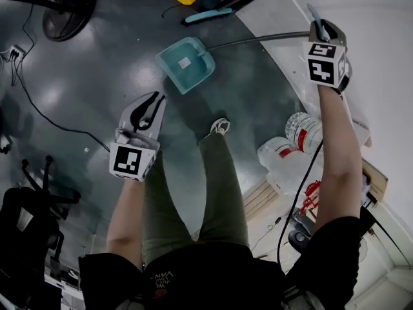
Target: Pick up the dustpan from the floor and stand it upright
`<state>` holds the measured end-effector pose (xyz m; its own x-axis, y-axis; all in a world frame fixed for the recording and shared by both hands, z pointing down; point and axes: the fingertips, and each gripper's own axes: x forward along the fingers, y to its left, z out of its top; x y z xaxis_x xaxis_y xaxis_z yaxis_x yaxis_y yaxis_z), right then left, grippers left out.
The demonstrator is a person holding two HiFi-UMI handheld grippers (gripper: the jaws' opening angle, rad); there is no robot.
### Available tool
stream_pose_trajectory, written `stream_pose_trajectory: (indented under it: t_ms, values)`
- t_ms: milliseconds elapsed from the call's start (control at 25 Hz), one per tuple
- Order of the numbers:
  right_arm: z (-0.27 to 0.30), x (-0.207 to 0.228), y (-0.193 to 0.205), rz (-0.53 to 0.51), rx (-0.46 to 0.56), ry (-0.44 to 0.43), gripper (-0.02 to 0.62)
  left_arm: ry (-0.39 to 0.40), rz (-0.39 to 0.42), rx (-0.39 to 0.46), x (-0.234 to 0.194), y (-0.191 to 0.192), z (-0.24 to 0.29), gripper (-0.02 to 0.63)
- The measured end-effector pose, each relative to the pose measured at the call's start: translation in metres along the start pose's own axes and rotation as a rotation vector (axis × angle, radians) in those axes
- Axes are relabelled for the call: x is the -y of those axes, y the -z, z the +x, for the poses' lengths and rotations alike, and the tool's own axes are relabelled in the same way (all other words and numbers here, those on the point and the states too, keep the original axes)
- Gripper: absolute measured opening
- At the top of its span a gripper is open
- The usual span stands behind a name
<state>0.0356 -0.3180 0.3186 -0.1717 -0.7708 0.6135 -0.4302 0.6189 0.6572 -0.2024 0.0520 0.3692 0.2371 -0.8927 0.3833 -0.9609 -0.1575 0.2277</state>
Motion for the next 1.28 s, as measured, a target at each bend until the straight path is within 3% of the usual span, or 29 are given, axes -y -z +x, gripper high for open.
stream_pose_trajectory:
  t_ms: [360,840,1280]
  values:
    - [0.004,0.026,-0.014,-0.076,0.008,0.041,0.069,0.002,-0.007,0.055,0.01,-0.02,0.004,0.055]
    - [0.01,0.055,-0.016,-0.15,0.013,0.104,0.072,0.028,-0.008,0.057,0.026,-0.022,0.004,0.052]
    - [-0.001,0.069,-0.006,-0.15,0.017,0.181,0.072,0.059,-0.017,0.055,0.033,-0.025,0.002,0.052]
